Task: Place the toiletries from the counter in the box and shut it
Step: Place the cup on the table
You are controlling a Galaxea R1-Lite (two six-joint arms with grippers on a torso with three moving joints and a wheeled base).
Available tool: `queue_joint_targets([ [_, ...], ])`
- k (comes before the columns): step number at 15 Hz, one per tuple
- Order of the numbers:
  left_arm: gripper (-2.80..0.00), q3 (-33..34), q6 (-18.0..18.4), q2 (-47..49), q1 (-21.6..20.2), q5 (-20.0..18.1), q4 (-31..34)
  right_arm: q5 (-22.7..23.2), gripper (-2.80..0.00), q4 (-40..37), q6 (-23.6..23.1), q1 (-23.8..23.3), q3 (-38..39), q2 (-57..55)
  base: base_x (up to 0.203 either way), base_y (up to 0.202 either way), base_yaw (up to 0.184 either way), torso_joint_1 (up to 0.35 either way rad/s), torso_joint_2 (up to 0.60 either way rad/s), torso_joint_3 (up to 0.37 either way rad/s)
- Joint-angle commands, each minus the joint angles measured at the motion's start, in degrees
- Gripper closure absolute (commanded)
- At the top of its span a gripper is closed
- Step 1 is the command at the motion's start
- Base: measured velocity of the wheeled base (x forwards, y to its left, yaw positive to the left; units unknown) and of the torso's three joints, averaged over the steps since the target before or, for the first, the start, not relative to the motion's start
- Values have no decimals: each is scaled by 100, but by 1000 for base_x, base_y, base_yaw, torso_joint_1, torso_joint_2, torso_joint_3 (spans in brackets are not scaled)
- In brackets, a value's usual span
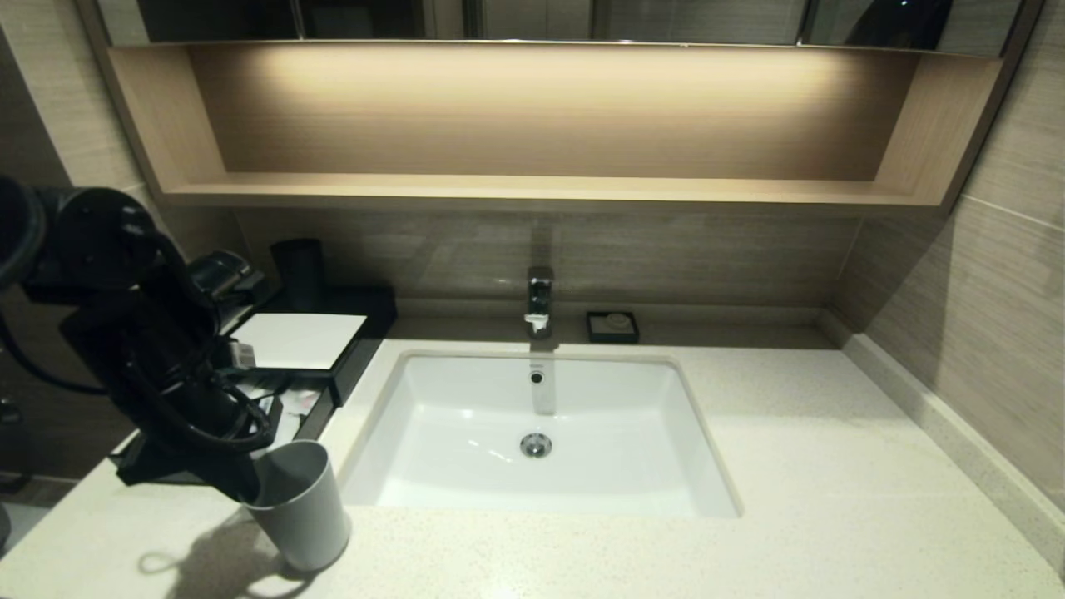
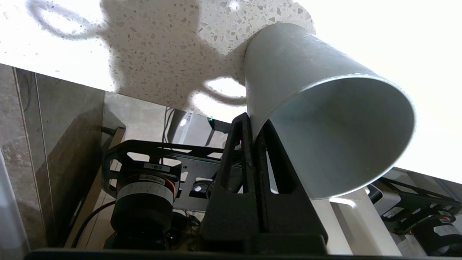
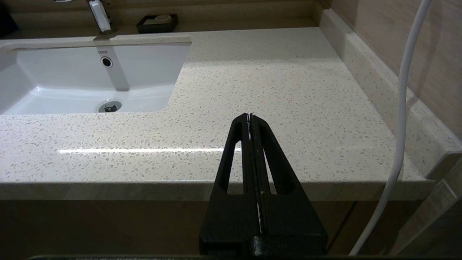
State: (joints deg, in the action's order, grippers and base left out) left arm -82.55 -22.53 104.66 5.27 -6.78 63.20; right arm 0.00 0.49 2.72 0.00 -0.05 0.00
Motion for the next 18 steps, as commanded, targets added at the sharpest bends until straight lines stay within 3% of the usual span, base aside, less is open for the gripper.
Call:
queue_joint_targets([
  [1, 0, 3, -15, -33, 1, -8, 26, 9, 0, 4, 0, 0, 5, 0, 0, 0, 0, 0, 0, 0],
  [17, 0, 161, 3, -15, 9, 19, 17, 3, 0, 4, 0, 0, 5, -9, 0, 0, 0, 0, 0, 0],
  [18, -280, 149, 3, -15, 9, 19, 17, 9, 0, 4, 0, 0, 5, -9, 0, 0, 0, 0, 0, 0],
])
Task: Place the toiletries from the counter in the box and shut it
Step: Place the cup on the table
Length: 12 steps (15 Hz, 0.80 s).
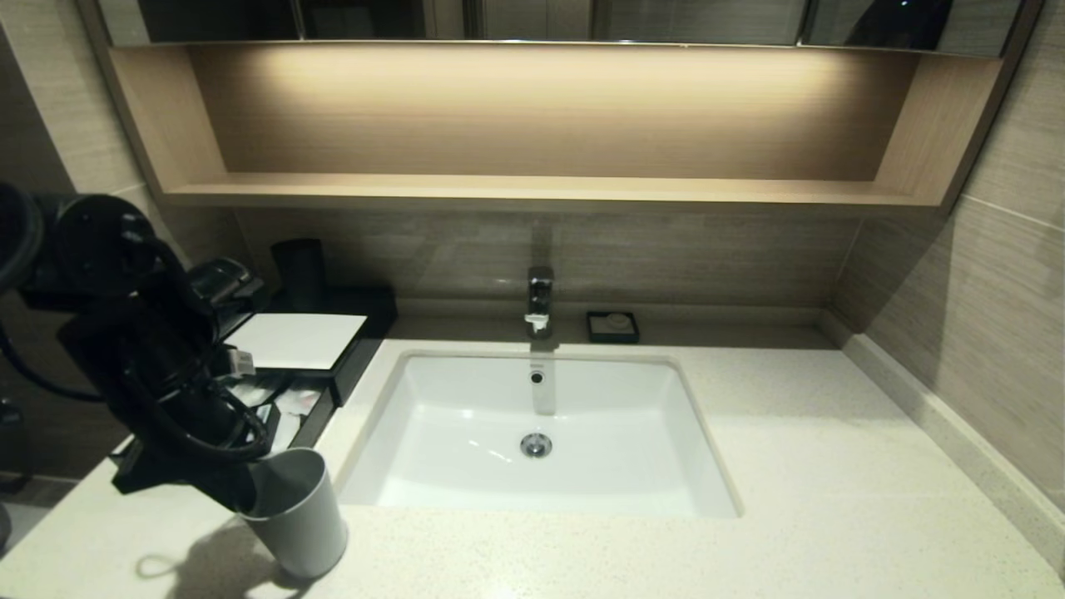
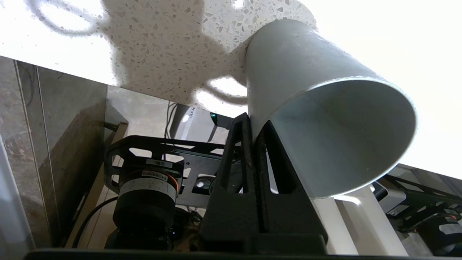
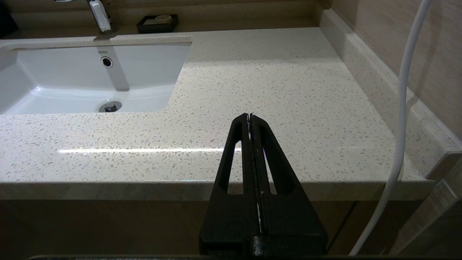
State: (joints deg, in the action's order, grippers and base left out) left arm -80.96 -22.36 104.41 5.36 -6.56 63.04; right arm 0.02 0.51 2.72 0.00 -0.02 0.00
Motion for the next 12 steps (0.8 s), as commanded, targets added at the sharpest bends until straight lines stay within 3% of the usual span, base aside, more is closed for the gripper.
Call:
queue_joint_targets([
  [1, -280, -25, -14, 0, 0, -3, 31, -2, 0, 0, 1, 0, 2, -9, 0, 0, 0, 0, 0, 0],
  [9, -280, -56, -7, -489, 0, -3, 16, 3, 0, -2, 1, 0, -1, -3, 0, 0, 0, 0, 0, 0],
  [12, -280, 291, 379, -1049, -3, -3, -572, 7, 0, -3, 1, 0, -3, -9, 0, 0, 0, 0, 0, 0],
])
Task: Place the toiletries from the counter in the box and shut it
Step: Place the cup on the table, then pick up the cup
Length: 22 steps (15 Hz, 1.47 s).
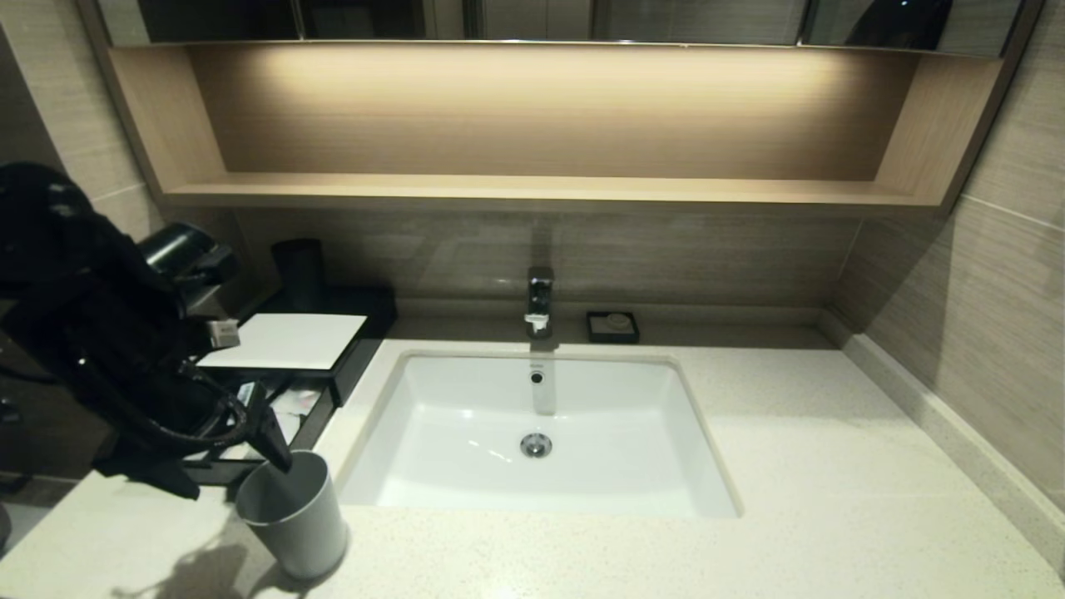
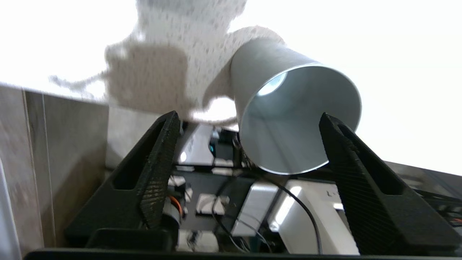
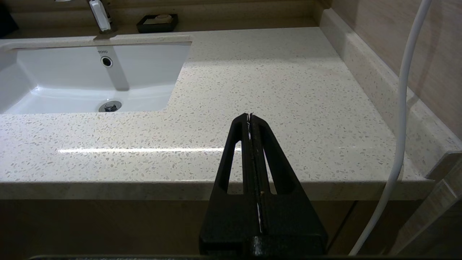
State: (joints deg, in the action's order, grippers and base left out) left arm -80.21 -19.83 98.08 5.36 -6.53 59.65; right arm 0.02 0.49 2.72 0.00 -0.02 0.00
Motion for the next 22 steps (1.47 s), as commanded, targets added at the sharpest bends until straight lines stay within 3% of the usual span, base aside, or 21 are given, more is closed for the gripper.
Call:
queue_joint_targets([
  [1, -280, 498, 266, -601, -3, -7, -633, -2, 0, 4, 1, 0, 2, -9, 0, 0, 0, 0, 0, 0],
  [4, -280, 1728, 742, -1149, -4, -122, -2340, 4, 0, 4, 1, 0, -6, -9, 0, 0, 0, 0, 0, 0],
  [8, -280, 3603, 1307, -1749, -34, -911, -5122, 5, 0, 3, 1, 0, 2, -8, 0, 0, 0, 0, 0, 0],
  [11, -280, 4566, 1632, -1885, -48, -1233, -6588, 6, 0, 4, 1, 0, 0, -9, 0, 0, 0, 0, 0, 0],
  [14, -280, 4771, 1650, -2235, -120, -1550, -6913, -2, 0, 4, 1, 0, 2, -8, 0, 0, 0, 0, 0, 0],
  [22, -280, 5394, 1683, -3034, -237, -1563, -6937, 6, 0, 4, 1, 0, 2, -4, 0, 0, 0, 0, 0, 0],
])
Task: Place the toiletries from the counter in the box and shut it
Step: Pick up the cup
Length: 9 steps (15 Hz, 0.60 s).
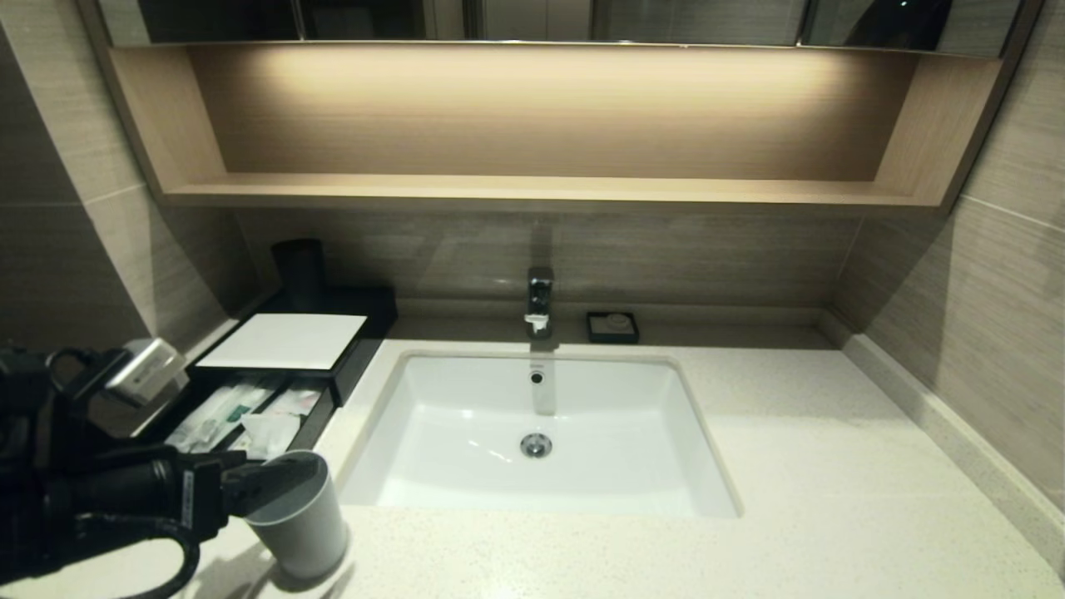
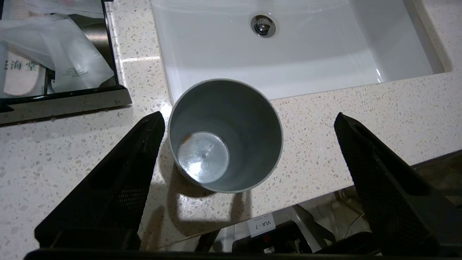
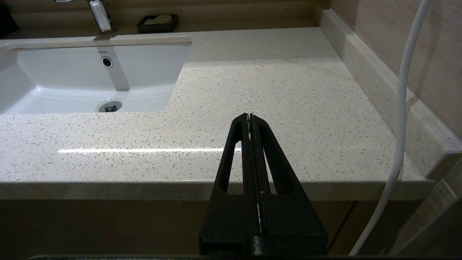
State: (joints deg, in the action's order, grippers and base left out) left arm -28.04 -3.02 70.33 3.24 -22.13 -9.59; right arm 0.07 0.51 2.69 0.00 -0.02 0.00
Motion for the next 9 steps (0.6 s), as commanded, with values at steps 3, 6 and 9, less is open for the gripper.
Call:
queue_joint_targets([
  [3, -280, 719, 12, -557, -76, -19, -271, 1, 0, 2, 3, 0, 2, -2, 0, 0, 0, 0, 0, 0],
  [6, -280, 1427, 10, -602, -78, -12, -1259, -4, 0, 2, 3, 0, 2, -9, 0, 0, 0, 0, 0, 0],
  [9, -280, 1776, -25, -610, -78, -11, -1866, 1, 0, 2, 3, 0, 2, -9, 0, 0, 0, 0, 0, 0],
])
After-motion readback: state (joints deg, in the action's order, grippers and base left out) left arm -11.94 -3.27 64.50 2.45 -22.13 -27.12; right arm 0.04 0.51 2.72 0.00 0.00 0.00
